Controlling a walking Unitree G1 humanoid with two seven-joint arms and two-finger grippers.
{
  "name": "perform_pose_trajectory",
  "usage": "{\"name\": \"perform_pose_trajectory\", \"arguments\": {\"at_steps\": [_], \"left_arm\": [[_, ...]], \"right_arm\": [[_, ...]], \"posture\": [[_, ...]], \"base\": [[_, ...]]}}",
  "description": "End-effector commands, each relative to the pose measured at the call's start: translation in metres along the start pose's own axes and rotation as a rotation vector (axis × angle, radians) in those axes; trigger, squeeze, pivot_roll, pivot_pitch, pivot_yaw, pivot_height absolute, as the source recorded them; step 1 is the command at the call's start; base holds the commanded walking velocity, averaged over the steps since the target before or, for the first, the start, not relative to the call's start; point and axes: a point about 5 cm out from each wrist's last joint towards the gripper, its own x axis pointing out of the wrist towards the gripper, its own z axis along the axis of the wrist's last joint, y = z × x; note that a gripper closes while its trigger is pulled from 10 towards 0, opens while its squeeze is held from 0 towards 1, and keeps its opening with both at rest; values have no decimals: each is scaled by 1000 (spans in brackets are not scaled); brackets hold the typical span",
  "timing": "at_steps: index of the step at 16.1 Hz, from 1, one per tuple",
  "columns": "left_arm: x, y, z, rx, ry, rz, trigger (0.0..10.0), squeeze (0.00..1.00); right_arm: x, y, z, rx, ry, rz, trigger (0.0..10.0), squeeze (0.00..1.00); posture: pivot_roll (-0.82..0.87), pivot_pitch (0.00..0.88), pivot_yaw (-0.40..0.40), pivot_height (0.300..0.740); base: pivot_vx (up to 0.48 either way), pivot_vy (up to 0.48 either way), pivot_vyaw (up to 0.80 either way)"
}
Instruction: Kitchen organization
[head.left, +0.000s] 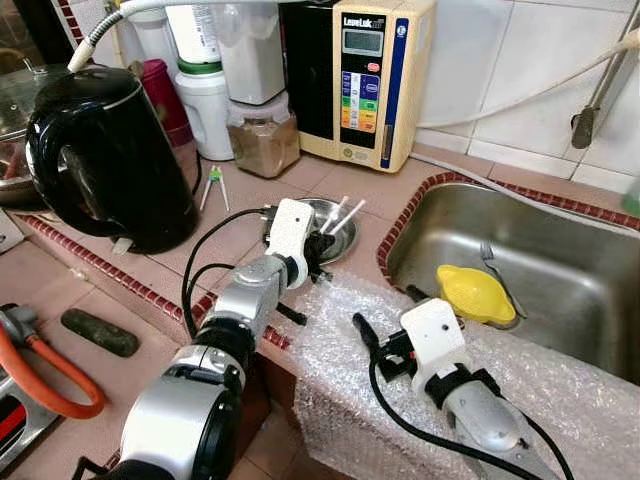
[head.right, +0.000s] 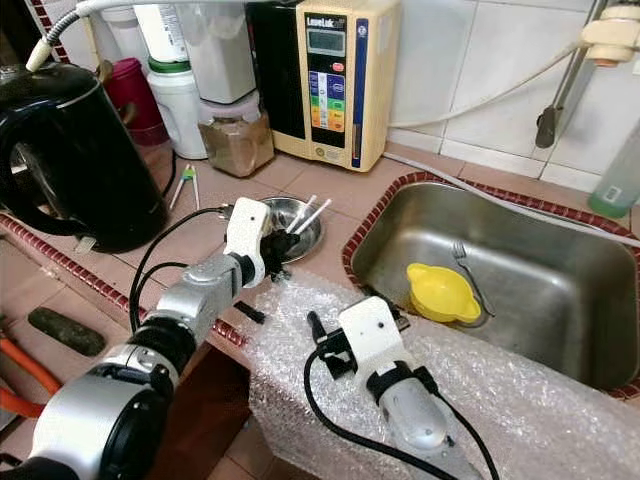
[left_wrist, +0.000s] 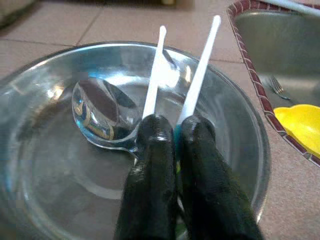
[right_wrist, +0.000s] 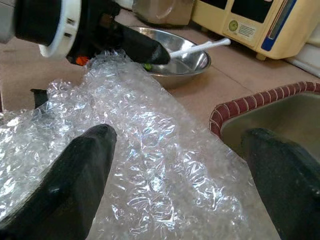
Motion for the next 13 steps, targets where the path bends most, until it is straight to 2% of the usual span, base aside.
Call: {"name": "perform_pose_trajectory", "arguments": {"at_steps": [1,2,6,7,9,10,11,12,13], "left_arm": [[-2,3,5,7,-42,7,0,0],[-3,3,11,-21,-103,11,0,0],[-5,3,16,-25,-180,17,0,0],[-7,2,20,-21,-224,3,0,0],[-7,-1,20,31,-231,-13,0,0],[-7,-1,19,75,-220,-6,1804,0],[-7,-2,17,98,-221,-4,7529,0],[-7,-1,17,99,-224,15,10000,1000],[-7,0,17,109,-233,30,10000,1000]], "right_arm": [[1,-2,0,-2,-6,-8,10000,0],[3,-1,0,-7,-9,-4,10000,0],[5,-4,1,-11,-16,-7,10000,0],[6,-5,1,-16,-18,-6,10000,0],[7,-6,1,-23,-20,-3,10000,0],[7,-7,1,-25,-21,-2,10000,0],[7,-8,2,-29,-22,-1,10000,0],[7,-8,2,-30,-23,-1,10000,0],[7,-8,3,-33,-25,0,10000,0]], "posture": [[-61,0,81,740],[-58,0,78,740],[-54,0,70,740],[-54,0,63,740],[-54,0,58,740],[-55,0,55,740],[-57,0,52,740],[-57,0,51,740],[-65,0,48,740]], "base": [[0,0,0],[0,0,0],[0,0,0],[0,0,0],[0,0,0],[0,0,0],[0,0,0],[0,0,0],[0,0,0]]}}
